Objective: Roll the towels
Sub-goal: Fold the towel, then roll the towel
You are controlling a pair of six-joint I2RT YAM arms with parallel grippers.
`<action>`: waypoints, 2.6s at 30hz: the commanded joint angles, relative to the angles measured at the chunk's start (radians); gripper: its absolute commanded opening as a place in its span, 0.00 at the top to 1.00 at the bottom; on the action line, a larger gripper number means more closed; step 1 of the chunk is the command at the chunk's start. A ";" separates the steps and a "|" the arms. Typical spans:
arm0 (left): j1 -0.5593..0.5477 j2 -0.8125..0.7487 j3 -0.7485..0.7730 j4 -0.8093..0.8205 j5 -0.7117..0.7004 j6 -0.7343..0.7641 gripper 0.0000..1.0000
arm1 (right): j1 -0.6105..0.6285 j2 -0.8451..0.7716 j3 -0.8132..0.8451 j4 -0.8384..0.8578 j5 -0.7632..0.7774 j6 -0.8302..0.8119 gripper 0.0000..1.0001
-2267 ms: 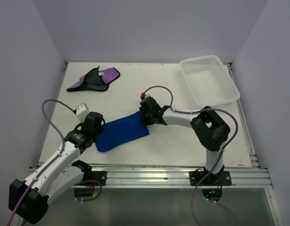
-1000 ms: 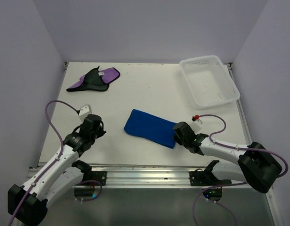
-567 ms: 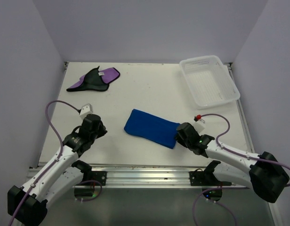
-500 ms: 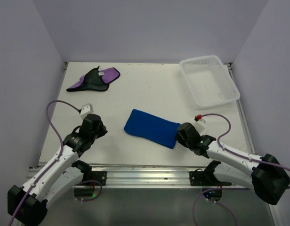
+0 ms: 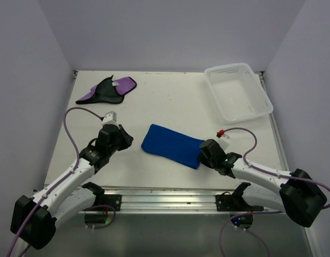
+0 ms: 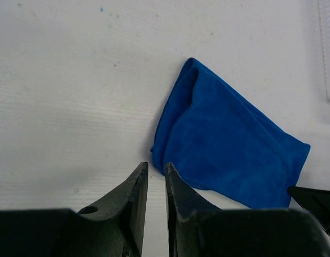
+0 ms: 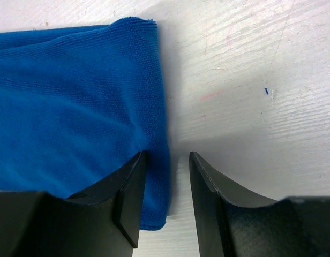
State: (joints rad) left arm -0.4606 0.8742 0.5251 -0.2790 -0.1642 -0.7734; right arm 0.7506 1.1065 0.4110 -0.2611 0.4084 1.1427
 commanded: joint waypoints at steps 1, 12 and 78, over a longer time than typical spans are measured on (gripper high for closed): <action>-0.033 0.048 0.001 0.159 0.063 0.017 0.77 | -0.002 -0.007 0.018 0.046 -0.008 -0.026 0.59; -0.358 0.313 0.111 0.328 -0.081 -0.041 0.76 | -0.004 -0.073 0.006 0.025 -0.049 -0.040 0.59; -0.567 0.807 0.228 0.547 -0.041 -0.098 0.80 | 0.030 -0.016 0.133 -0.135 -0.141 -0.143 0.95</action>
State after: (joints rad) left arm -1.0225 1.6875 0.7551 0.2241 -0.1894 -0.8558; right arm 0.7727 1.0714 0.4854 -0.3542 0.2623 1.0412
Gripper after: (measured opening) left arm 0.207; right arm 0.052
